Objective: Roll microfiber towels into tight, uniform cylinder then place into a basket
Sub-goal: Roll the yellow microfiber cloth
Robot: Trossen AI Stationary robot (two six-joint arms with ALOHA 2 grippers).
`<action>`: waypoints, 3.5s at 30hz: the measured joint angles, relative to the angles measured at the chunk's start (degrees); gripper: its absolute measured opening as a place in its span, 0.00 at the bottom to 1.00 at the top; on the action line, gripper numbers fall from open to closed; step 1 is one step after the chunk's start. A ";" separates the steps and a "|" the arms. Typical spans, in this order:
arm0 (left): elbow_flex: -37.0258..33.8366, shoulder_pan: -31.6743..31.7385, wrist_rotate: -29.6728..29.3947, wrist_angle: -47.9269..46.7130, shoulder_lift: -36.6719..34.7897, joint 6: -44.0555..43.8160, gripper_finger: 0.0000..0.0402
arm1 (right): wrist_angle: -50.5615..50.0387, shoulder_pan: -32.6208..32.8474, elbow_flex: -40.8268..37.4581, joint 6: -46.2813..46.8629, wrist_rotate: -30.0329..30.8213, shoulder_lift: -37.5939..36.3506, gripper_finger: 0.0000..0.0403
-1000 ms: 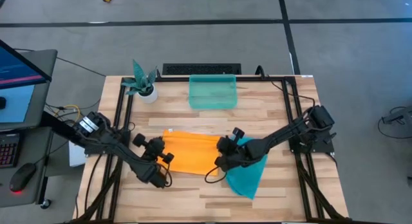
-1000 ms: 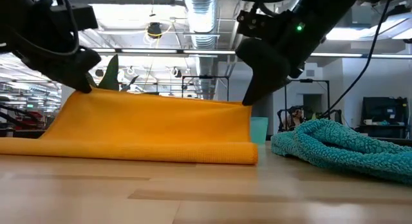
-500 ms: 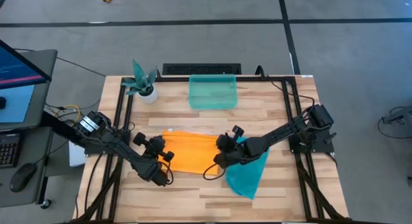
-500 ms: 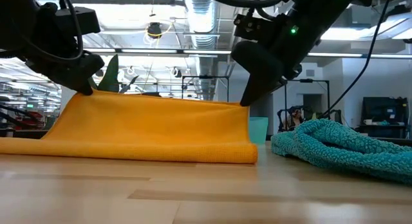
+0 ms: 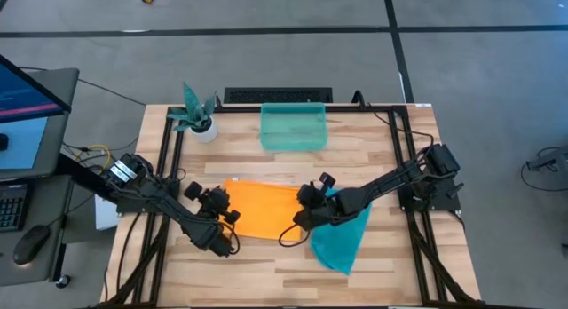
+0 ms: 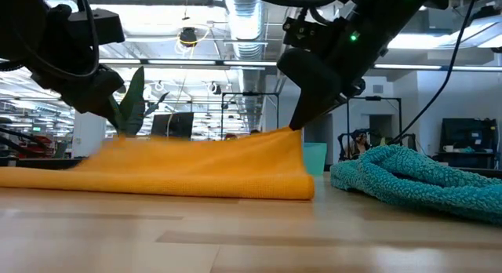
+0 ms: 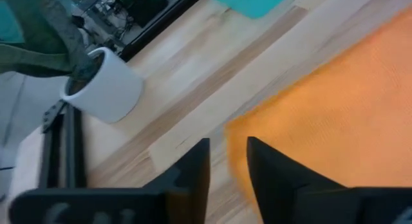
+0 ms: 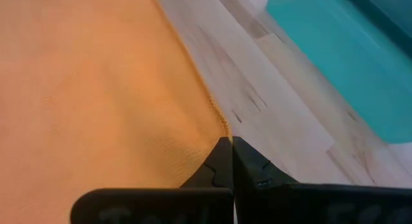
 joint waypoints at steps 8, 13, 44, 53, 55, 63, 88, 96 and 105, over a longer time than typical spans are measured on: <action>4.95 -1.26 1.73 -6.15 0.02 -0.71 0.35 | 0.91 -1.82 0.00 -0.01 -2.08 0.00 0.04; 6.70 -2.65 -0.21 -3.73 0.02 2.49 0.34 | 1.27 -3.12 0.00 -0.02 -2.43 0.00 0.10; 6.84 -2.98 3.51 19.61 0.02 23.56 0.33 | 1.64 -4.47 0.00 -0.04 -6.87 0.00 0.17; 6.84 -2.94 4.23 27.68 0.02 29.68 0.33 | 1.48 -6.58 0.01 -0.48 -7.04 0.00 0.41; 6.84 -2.68 4.21 28.88 0.02 30.37 0.33 | 0.59 -7.38 0.02 -0.52 -8.05 -0.32 0.46; 5.36 -0.86 3.36 34.43 0.02 28.77 0.33 | -7.35 -8.53 0.04 -1.51 -9.85 -5.26 0.50; -3.82 3.48 22.36 56.43 0.02 29.94 0.33 | -9.09 -4.12 0.07 -1.49 -8.39 -10.40 0.38; -5.29 5.08 24.83 53.62 -0.18 30.86 0.33 | -9.11 -2.01 0.07 0.88 -8.39 -10.40 0.37; -4.92 8.63 26.72 44.46 -0.34 43.52 0.33 | -9.09 0.78 0.07 4.51 -8.41 -10.38 0.35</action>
